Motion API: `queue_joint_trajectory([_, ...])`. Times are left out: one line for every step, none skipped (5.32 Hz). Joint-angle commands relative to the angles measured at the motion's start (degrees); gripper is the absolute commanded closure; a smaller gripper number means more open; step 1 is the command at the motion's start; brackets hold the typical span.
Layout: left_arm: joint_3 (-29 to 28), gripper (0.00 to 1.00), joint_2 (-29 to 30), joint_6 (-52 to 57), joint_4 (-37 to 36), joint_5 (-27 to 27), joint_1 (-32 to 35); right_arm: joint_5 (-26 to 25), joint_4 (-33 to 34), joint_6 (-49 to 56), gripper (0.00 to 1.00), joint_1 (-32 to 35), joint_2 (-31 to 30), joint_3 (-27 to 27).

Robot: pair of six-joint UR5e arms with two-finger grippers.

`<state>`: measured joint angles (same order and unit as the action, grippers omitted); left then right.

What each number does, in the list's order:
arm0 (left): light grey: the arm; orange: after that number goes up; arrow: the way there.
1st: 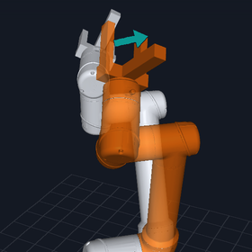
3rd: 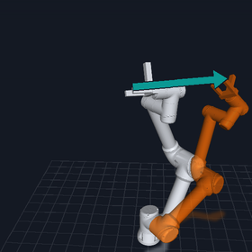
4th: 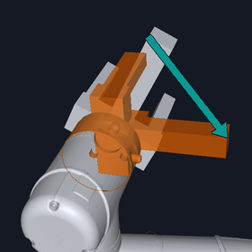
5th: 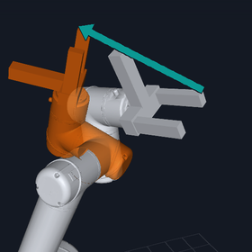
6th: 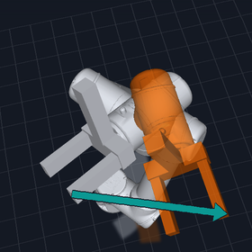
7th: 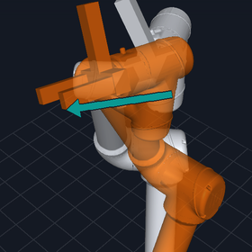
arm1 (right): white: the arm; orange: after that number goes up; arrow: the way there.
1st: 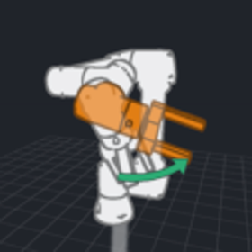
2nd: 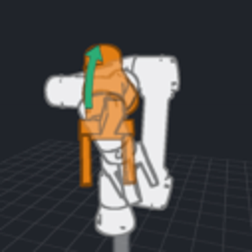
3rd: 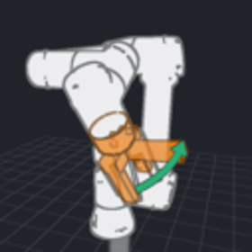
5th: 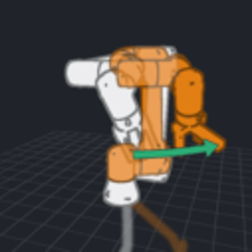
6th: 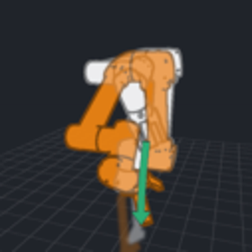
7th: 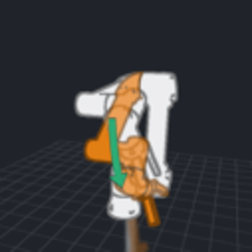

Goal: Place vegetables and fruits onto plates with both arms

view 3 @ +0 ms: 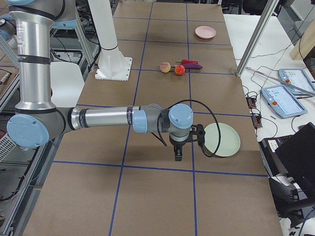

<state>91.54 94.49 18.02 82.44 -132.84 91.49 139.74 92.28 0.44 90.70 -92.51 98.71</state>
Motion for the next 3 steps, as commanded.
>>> queue_joint_trajectory([0.5,0.0,0.9,-0.1,0.0,0.4,0.0,0.0,-0.1,-0.2,0.0,0.0,-0.5,0.5])
queue_joint_trajectory([0.9,0.0,2.9,-0.1,-0.5,0.5,-0.1,0.0,-0.1,-0.2,0.0,0.0,-0.5,0.6])
queue_joint_trajectory([2.4,0.0,5.9,-0.3,-0.5,0.5,-1.8,0.0,-0.1,-0.3,0.0,0.0,-0.5,0.7])
